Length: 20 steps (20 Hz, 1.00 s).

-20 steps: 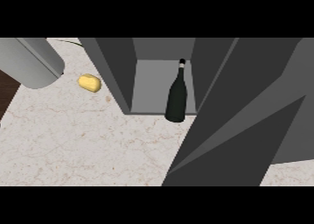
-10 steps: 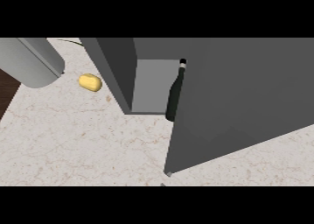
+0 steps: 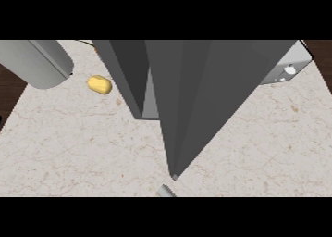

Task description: Pick up the wine, place it into the cabinet and close the cabinet

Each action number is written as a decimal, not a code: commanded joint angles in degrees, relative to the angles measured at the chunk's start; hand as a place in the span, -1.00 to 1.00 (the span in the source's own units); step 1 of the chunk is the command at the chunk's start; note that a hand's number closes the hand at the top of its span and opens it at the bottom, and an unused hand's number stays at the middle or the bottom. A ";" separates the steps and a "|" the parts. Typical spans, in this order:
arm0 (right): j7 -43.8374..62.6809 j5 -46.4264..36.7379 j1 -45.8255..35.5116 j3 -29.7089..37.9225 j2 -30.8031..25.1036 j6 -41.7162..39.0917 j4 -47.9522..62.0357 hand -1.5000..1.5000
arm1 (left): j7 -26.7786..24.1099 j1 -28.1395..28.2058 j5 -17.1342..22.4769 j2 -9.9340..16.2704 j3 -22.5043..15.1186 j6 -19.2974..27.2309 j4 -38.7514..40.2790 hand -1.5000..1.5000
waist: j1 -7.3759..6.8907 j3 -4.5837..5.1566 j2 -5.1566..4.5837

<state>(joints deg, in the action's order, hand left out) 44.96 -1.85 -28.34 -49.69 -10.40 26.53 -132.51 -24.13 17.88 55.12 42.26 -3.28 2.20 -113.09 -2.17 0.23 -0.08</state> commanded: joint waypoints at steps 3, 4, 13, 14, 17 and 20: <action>-2.08 7.50 -16.10 6.91 9.93 2.19 15.78 1.00 | 1.83 -4.76 -0.28 -0.49 0.48 0.36 2.40 -1.00 | 0.03 -0.06 -0.44; 0.49 7.62 -20.80 9.03 10.03 3.93 16.59 1.00 | 1.72 -2.20 -0.71 -0.91 0.40 1.36 0.53 -1.00 | -0.45 -0.04 -0.07; -11.15 13.36 -39.16 17.08 10.35 1.98 43.81 1.00 | 1.00 -1.39 -4.16 -4.96 -1.85 2.15 0.28 -1.00 | -0.11 -0.12 -0.18; -13.37 11.29 -38.99 17.20 10.36 0.62 46.78 1.00 | 3.37 -1.54 -0.80 -2.60 1.49 1.14 -0.96 -1.00 | -0.28 -0.14 -0.21; -16.18 10.33 -41.16 20.89 10.37 -3.01 53.31 1.00 | 2.71 -2.65 -3.85 -5.19 -0.83 2.65 0.38 -1.00 | 0.65 -0.17 -0.15; -18.39 11.57 -43.32 25.20 10.38 -4.78 58.38 1.00 | 6.26 -7.08 -4.80 -5.30 -0.78 7.20 -1.72 -1.00 | 1.22 -0.22 -0.15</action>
<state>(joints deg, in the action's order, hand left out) 29.47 9.62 -68.39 -29.08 -0.11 24.47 -81.46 -20.62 13.67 51.22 37.44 -4.05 6.11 -113.36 -1.60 0.11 -0.26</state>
